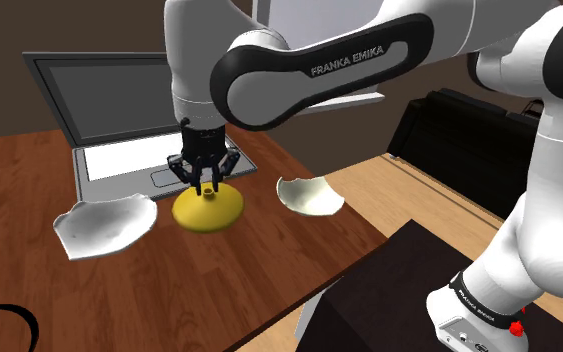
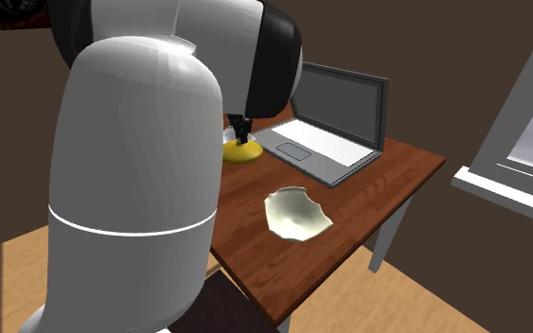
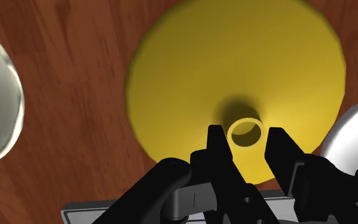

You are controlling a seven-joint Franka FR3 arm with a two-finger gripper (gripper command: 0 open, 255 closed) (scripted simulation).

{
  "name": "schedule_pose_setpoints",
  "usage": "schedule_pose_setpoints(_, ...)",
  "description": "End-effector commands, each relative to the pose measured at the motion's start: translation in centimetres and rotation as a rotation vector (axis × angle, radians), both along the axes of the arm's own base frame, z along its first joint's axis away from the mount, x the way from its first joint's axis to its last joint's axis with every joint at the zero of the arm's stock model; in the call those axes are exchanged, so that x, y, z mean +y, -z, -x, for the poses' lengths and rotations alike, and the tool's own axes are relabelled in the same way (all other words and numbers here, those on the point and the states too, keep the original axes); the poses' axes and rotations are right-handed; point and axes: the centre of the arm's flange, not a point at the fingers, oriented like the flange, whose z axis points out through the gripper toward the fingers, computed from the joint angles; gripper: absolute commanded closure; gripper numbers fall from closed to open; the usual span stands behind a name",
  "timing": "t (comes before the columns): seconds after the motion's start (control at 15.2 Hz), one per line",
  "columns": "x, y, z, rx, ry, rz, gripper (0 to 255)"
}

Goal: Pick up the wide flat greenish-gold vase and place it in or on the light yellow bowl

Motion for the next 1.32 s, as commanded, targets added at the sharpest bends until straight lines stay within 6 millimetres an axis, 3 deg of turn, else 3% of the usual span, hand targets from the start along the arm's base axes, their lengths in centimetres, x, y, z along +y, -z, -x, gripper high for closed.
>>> schedule_pose_setpoints(0.0,0.0,-1.1,0.0,0.0,0.0,0.0,255)
schedule_pose_setpoints(0.59,0.0,-5.7,0.0,0.0,0.0,0.0,255)
schedule_pose_setpoints(1.25,-12.8,-7.7,2.4,0.0,0.0,0.0,255)
